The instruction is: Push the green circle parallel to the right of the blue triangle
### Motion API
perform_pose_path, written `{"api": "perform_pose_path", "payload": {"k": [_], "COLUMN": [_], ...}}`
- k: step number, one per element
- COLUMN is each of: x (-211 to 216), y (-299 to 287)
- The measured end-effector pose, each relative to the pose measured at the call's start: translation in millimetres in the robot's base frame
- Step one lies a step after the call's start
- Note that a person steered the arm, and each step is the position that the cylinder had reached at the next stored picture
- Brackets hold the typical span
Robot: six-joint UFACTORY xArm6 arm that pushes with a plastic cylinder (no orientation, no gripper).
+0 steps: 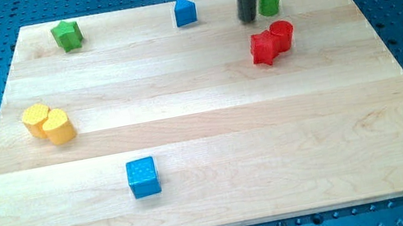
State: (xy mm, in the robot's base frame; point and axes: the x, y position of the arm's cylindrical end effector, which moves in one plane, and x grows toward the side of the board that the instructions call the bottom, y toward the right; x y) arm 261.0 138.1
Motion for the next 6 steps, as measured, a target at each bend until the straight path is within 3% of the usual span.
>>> {"api": "perform_pose_path", "payload": {"k": [1,6], "x": [-6.0,3.4], "y": [32.0,37.6]}}
